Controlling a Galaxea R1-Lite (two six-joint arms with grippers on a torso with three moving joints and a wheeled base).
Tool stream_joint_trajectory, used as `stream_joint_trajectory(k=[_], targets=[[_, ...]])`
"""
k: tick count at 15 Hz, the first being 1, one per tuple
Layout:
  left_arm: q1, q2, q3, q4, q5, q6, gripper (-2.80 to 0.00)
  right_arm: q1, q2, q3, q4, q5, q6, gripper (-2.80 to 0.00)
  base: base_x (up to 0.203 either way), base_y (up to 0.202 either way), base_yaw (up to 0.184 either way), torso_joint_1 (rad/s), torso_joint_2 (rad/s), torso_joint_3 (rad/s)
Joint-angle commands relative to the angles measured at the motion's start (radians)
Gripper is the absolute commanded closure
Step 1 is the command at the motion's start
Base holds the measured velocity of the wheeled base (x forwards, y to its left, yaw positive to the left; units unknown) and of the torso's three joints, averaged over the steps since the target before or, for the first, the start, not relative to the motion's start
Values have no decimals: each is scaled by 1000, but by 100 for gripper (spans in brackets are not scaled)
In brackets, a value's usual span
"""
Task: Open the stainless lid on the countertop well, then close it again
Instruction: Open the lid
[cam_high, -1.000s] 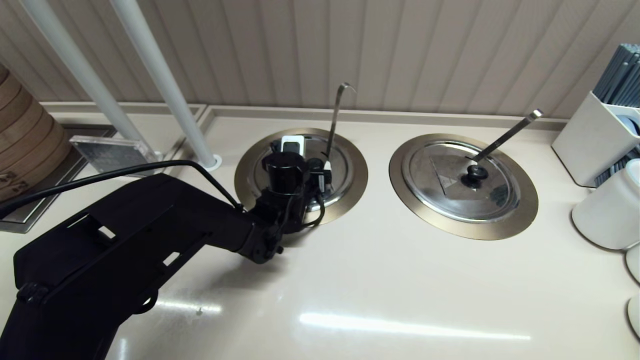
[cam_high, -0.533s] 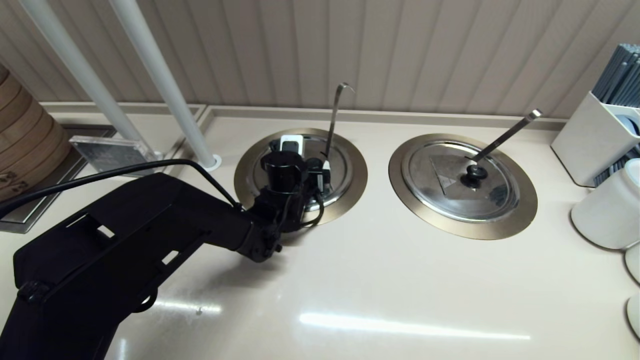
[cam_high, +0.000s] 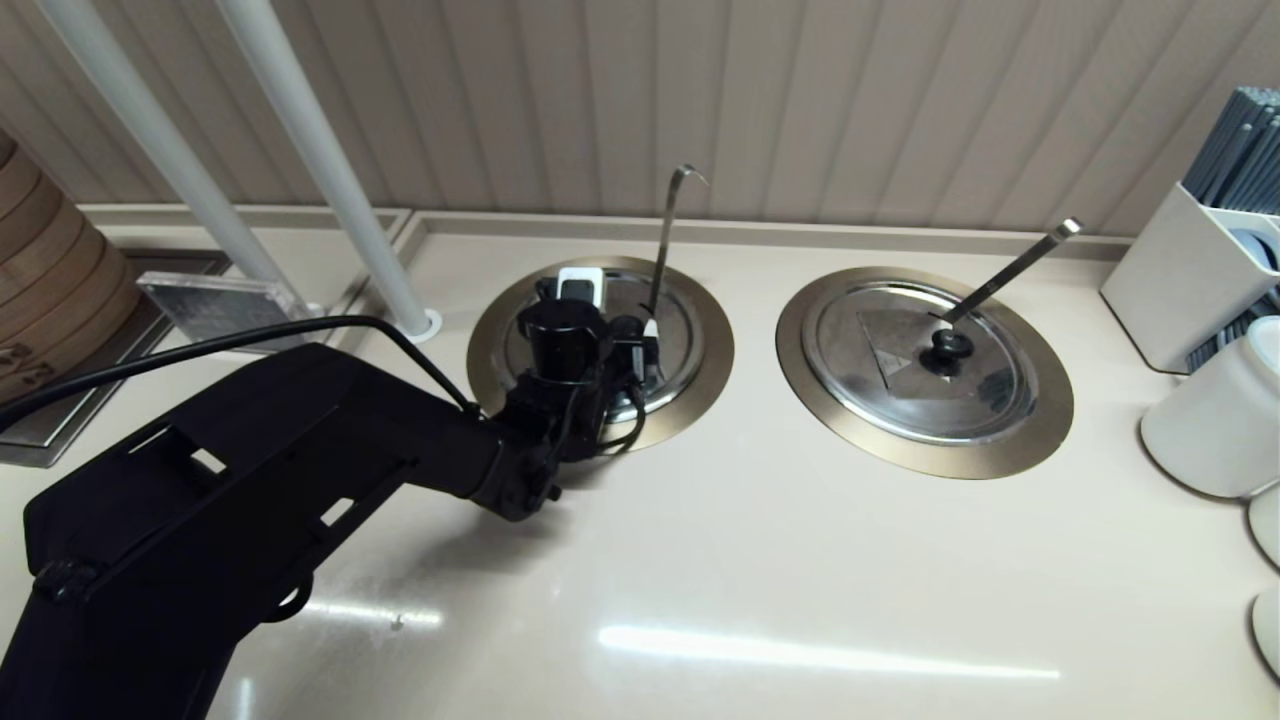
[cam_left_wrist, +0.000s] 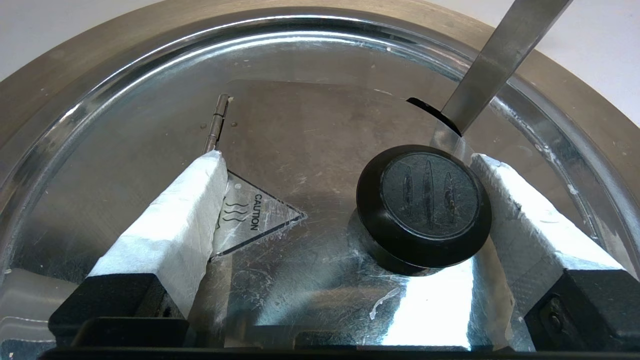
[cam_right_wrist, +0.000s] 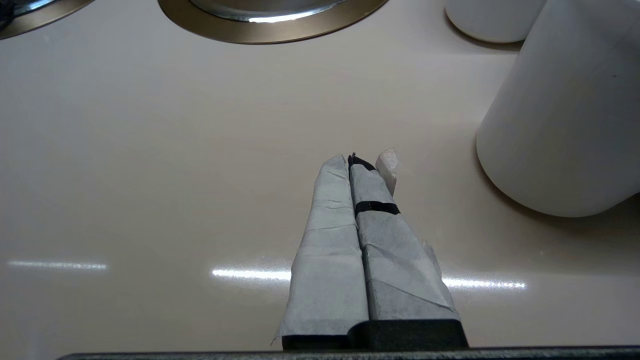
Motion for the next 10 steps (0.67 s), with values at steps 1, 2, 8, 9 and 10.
stream_joint_trajectory(k=[1,2,8,9,10], targets=[[0,-6,0,-7,5,-1,-280,0,0,5,0,0,0,0,0,0,0,0,0,0],[0,-11,0,-7,5,-1,-280,0,0,5,0,0,0,0,0,0,0,0,0,0],[0,-29,0,-7,3,-2,-280,0,0,5,0,0,0,0,0,0,0,0,0,0],[0,-26,0,-7,4,-2,-280,0,0,5,0,0,0,0,0,0,0,0,0,0],[0,-25,0,-7,5,-2,-280,0,0,5,0,0,0,0,0,0,0,0,0,0]])
